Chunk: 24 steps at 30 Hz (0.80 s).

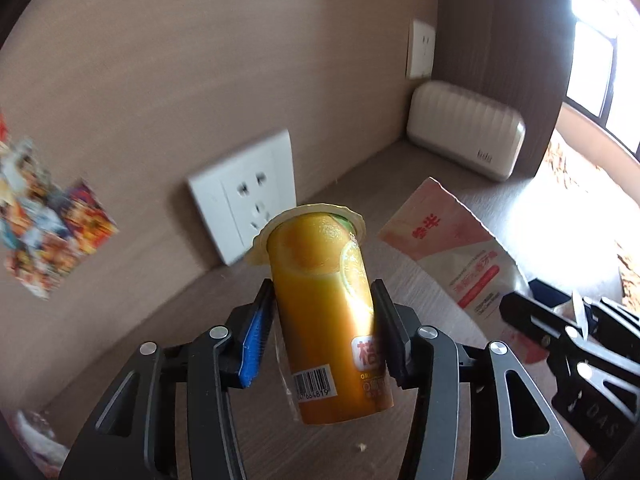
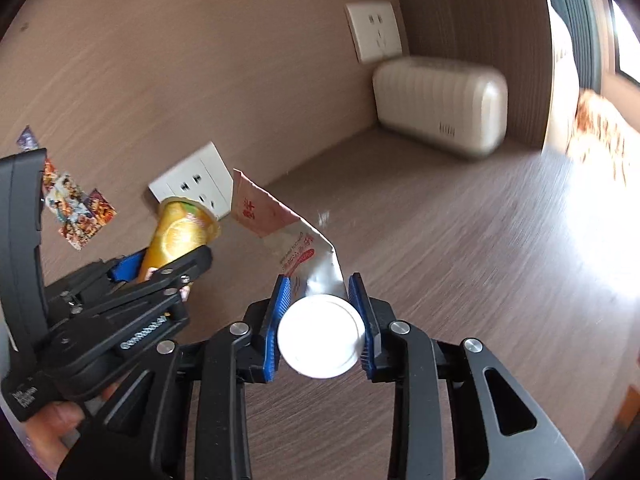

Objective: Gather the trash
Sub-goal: 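Grasp the orange juice cup with the left tool while the right tool grasps the pink-white paper packet, then carry cup and packet to the white bin and open both tools over it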

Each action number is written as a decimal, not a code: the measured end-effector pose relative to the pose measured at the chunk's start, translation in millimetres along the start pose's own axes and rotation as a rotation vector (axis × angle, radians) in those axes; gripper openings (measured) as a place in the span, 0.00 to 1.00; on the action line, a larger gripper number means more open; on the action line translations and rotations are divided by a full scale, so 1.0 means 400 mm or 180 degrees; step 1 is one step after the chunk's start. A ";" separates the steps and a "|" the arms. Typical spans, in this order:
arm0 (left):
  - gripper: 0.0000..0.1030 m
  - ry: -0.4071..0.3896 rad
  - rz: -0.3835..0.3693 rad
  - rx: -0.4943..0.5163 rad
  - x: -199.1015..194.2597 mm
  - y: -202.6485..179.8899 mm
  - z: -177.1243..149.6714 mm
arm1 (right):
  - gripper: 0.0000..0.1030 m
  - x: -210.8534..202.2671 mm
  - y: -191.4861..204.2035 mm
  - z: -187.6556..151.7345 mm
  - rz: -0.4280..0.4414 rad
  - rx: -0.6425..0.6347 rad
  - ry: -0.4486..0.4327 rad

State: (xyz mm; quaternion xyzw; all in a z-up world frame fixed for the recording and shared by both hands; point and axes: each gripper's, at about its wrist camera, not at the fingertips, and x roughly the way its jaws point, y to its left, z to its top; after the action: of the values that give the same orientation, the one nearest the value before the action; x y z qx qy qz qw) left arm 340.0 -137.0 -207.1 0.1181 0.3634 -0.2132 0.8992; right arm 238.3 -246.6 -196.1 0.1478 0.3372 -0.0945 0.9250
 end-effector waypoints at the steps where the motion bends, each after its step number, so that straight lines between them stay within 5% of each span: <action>1: 0.46 -0.0046 0.0011 0.0010 -0.022 0.001 0.005 | 0.31 -0.019 0.003 0.006 -0.0020 -0.0039 -0.0049; 13: 0.46 -0.0338 -0.0043 0.0155 -0.254 -0.012 0.019 | 0.31 -0.252 0.020 0.039 -0.0190 -0.0197 -0.0530; 24: 0.46 -0.0544 -0.0458 0.0354 -0.450 -0.102 -0.042 | 0.31 -0.485 0.041 -0.010 -0.0484 -0.0190 -0.0834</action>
State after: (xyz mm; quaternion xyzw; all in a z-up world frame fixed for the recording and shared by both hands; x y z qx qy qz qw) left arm 194.6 -113.1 -94.8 0.1228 0.2806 -0.3062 0.9013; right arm 94.1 -215.3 -69.2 0.0808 0.2264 -0.1727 0.9552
